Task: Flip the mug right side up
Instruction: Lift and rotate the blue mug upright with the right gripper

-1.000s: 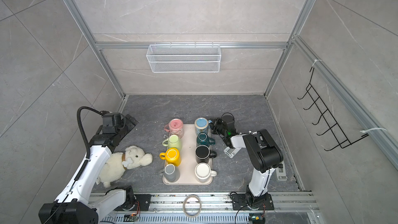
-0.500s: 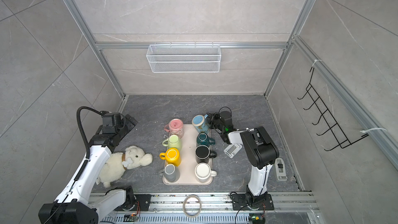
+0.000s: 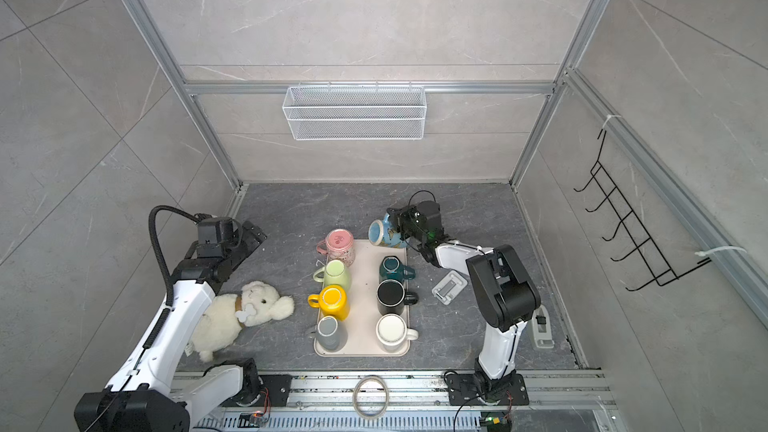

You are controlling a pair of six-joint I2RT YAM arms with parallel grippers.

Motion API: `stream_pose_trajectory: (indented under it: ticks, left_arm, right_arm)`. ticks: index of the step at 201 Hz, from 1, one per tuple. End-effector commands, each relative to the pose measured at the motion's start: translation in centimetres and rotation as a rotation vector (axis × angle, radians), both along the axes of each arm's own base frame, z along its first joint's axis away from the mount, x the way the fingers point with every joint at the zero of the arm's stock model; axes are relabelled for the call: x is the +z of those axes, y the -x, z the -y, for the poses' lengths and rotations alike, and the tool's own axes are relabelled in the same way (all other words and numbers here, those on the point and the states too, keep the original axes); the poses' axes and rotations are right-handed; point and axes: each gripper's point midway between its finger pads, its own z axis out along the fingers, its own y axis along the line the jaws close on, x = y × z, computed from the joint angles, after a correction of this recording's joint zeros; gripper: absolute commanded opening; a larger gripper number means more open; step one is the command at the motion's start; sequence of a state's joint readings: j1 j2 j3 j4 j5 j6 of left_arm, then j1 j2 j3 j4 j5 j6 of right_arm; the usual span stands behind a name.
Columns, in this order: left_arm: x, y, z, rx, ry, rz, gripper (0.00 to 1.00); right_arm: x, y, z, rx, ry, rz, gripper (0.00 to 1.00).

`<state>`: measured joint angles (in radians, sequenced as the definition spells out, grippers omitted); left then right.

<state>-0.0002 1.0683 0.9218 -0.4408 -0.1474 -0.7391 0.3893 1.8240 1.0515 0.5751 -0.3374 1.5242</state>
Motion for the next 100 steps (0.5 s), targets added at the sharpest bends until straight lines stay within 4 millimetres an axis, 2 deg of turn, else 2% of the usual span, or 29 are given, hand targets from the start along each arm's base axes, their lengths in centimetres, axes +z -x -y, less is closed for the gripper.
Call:
stream_pose_trajectory:
  ticks: [1, 42, 70, 100]
  left_arm:
    - [3.0, -0.7, 0.8, -0.062, -0.008, 0.080, 0.89]
    - [4.3, -1.3, 1.6, -0.127, -0.019, 0.111, 0.88]
    - [5.8, -2.1, 2.7, -0.199, -0.008, 0.155, 0.87]
    - [8.3, -3.0, 5.1, -0.334, 0.032, 0.226, 0.85]
  right_arm:
    - [10.2, 1.6, -1.7, 0.118, 0.160, 0.338, 0.00]
    - [14.1, 5.2, -3.0, 0.214, 0.509, 0.548, 0.00]
    - [14.7, 7.0, -3.6, 0.260, 0.712, 0.620, 0.00]
    - [14.7, 9.6, -4.9, 0.303, 0.997, 0.751, 0.00]
